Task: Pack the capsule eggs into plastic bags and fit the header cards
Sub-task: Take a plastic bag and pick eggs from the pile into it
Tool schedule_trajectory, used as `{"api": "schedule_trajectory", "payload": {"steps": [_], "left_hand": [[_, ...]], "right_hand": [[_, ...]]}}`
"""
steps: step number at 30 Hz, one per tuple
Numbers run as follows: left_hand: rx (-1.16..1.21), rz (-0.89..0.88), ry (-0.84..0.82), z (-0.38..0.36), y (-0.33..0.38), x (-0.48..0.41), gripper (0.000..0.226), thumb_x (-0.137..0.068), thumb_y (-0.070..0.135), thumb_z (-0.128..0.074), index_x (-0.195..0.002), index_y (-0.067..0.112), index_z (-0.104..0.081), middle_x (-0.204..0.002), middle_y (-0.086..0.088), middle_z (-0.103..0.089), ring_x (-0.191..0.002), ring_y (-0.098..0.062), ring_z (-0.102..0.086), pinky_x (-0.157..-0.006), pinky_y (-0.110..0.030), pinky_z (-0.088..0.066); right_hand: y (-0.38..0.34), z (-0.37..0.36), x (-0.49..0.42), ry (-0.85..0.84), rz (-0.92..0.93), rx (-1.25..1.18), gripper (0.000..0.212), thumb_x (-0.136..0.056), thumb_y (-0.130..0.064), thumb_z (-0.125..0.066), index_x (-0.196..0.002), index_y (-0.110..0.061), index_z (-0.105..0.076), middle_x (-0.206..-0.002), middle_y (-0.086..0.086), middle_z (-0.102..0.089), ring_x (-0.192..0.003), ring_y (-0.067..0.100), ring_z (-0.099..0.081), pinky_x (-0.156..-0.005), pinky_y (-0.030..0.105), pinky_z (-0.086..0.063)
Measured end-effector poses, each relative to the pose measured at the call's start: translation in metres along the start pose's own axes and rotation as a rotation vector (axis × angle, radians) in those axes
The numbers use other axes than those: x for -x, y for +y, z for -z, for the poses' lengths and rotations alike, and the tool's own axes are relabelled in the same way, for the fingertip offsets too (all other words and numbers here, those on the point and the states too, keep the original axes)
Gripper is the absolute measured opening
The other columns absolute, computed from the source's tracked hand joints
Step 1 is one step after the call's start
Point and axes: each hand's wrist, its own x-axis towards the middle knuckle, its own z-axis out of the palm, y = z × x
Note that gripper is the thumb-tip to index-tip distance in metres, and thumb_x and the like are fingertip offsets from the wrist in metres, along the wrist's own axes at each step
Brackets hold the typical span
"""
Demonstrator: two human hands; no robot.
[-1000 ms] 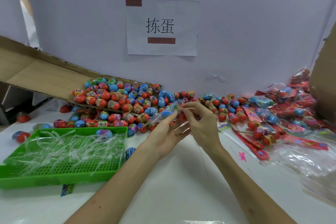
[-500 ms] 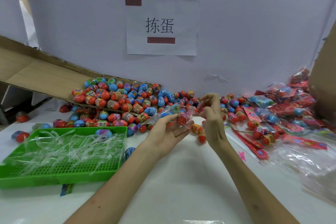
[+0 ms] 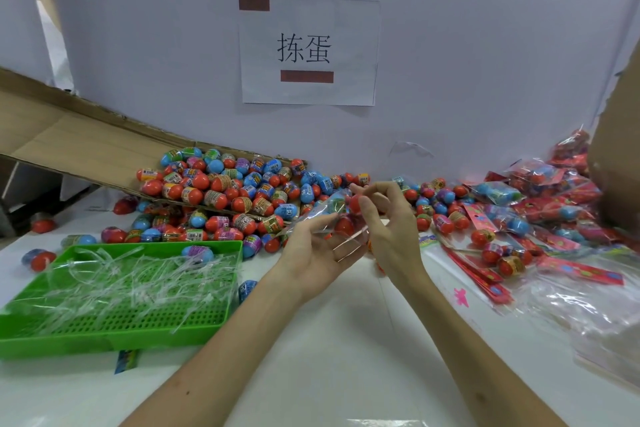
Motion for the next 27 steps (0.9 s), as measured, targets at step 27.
{"api": "schedule_trajectory", "payload": {"steps": [27], "left_hand": [[-0.014,-0.074,-0.068,0.0005,-0.0001,-0.0022,0.027,-0.085,0.012,-0.068,-0.111,0.007,-0.072,-0.115,-0.016,-0.071,-0.112,-0.03,-0.069,-0.104,-0.042,-0.054]], "right_hand": [[0.0069,-0.0042,-0.0003,-0.142,-0.206,-0.066,0.029,-0.096,-0.043,-0.063,-0.122,-0.032,-0.066,-0.126,-0.007,-0.064,-0.111,0.006,-0.064,-0.09,0.03,-0.054]]}}
